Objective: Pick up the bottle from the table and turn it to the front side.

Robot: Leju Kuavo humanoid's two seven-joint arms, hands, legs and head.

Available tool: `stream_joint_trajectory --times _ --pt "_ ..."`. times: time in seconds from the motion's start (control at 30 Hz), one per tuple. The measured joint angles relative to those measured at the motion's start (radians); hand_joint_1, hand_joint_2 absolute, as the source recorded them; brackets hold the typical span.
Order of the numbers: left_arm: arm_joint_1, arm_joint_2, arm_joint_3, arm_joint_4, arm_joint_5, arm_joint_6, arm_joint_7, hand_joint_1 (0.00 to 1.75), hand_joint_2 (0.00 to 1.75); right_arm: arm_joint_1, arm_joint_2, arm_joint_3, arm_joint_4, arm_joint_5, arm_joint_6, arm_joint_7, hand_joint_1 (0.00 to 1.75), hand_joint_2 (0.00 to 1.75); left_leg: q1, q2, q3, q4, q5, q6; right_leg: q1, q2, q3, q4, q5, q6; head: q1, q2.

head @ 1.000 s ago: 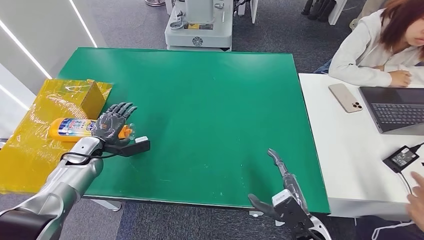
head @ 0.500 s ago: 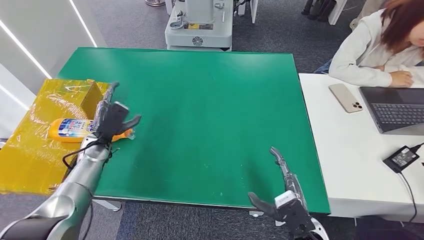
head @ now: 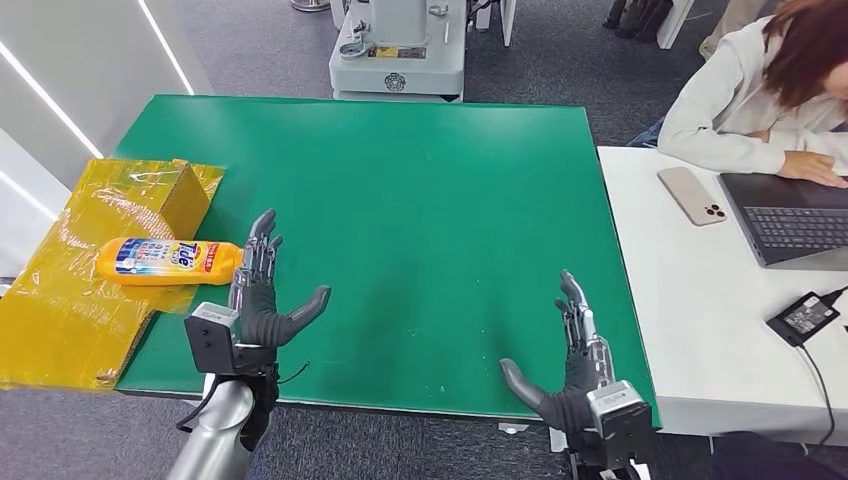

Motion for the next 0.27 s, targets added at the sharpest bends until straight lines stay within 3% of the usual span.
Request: stream_joint_trajectory --times 0.27 --pt "0.074 -0.002 -0.022 -0.096 -0.006 -0.008 0.018 0.0 1.75 0.057 0.046 -0.017 -0.073 -0.024 -0.017 0.002 0.0 1.75 0.0 0.0 0.0 0.0 0.0 -0.001 0.0 0.0 0.0 0.0 -0.001 -0.001 0.0 0.0"
